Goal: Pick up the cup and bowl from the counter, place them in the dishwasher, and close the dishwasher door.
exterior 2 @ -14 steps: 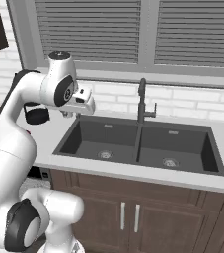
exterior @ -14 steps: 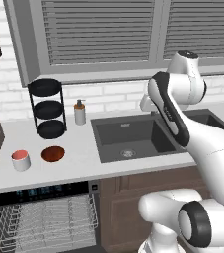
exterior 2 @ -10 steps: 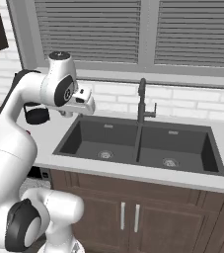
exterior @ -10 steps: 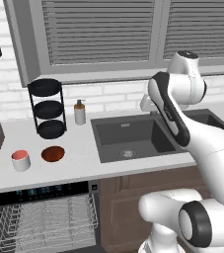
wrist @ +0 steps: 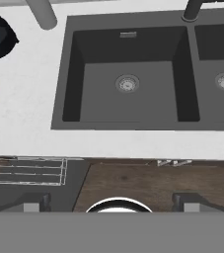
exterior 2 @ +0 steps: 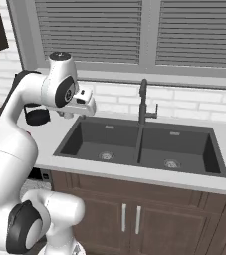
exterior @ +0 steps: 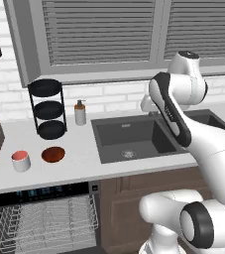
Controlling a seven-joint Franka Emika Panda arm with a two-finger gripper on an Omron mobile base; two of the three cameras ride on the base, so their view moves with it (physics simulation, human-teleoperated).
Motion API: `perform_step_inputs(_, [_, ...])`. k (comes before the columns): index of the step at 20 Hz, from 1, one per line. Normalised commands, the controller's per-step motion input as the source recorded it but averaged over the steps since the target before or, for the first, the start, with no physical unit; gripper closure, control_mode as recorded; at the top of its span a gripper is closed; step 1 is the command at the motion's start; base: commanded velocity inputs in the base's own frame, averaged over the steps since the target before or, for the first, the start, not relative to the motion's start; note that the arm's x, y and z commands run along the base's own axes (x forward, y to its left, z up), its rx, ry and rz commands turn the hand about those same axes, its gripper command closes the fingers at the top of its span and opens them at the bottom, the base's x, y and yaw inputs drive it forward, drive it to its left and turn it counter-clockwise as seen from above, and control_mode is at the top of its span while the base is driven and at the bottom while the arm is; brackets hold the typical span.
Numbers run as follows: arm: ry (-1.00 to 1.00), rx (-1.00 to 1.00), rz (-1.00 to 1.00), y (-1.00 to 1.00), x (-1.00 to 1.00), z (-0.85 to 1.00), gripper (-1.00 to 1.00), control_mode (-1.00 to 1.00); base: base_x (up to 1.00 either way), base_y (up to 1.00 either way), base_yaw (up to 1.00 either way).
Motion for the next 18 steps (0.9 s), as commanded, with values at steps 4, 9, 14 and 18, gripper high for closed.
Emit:
perform_step_inputs(4, [0.00, 0.00, 0.00, 0.00, 0.00, 0.00, -1.00, 1.00, -0.01, -0.01, 0.15])
perform_step_inputs(9, [0.00, 0.00, 0.00, 0.00, 0.00, 0.00, -1.00, 1.00, -0.05, -0.12, 0.44])
perform_step_inputs(14, [0.00, 0.00, 0.00, 0.00, 0.00, 0.00, -1.00, 1.00, -0.05, -0.17, 0.51])
perform_step_inputs(18, [0.00, 0.00, 0.00, 0.00, 0.00, 0.00, -1.00, 1.00, -0.04, -0.22, 0.48])
